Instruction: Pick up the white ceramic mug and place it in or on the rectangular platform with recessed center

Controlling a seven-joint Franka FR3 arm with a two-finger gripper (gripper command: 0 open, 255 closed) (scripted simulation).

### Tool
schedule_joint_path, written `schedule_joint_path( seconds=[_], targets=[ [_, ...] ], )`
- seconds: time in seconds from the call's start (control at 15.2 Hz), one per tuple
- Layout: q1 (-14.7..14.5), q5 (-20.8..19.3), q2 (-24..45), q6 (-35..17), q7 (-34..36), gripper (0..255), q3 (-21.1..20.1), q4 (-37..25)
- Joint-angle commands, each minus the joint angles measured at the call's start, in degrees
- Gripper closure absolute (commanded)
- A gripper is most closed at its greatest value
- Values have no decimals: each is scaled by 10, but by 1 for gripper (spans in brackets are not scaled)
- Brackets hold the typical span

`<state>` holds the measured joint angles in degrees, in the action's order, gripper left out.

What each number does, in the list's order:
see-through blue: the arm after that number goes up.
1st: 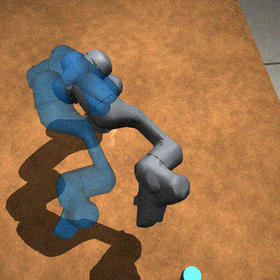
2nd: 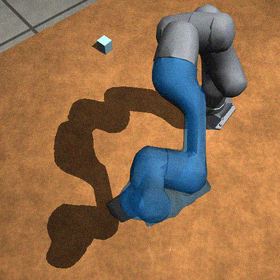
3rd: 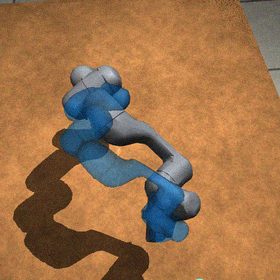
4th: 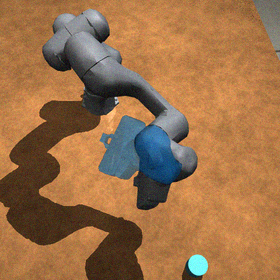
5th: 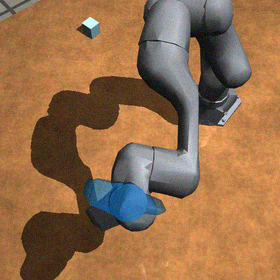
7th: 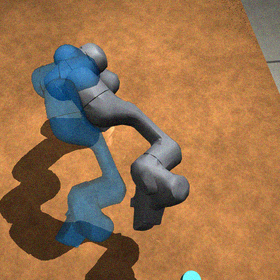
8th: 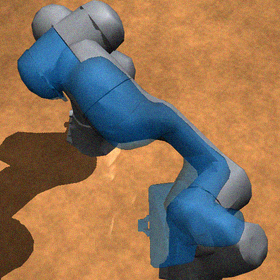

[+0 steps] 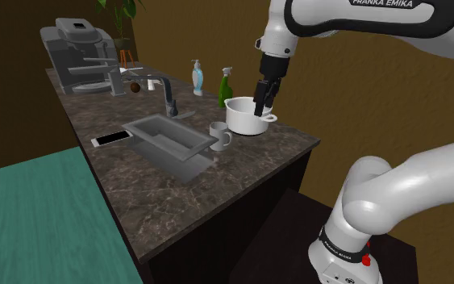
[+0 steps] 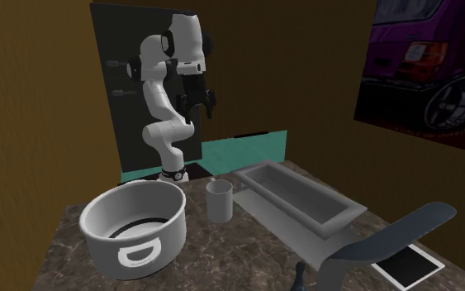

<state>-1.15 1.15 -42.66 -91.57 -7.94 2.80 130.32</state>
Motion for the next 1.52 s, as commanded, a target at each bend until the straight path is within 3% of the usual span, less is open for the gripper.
schedule_joint_path(
  seconds=[0.0,0.73,1.32,1.45],
  targets=[
    [0,0,0,0,0,0,0,0],
    [20,-15,229,-115,7,0,24,-81],
    [37,-13,427,-159,11,0,46,-208],
    [38,-12,440,-168,11,0,47,-210]
  ],
)
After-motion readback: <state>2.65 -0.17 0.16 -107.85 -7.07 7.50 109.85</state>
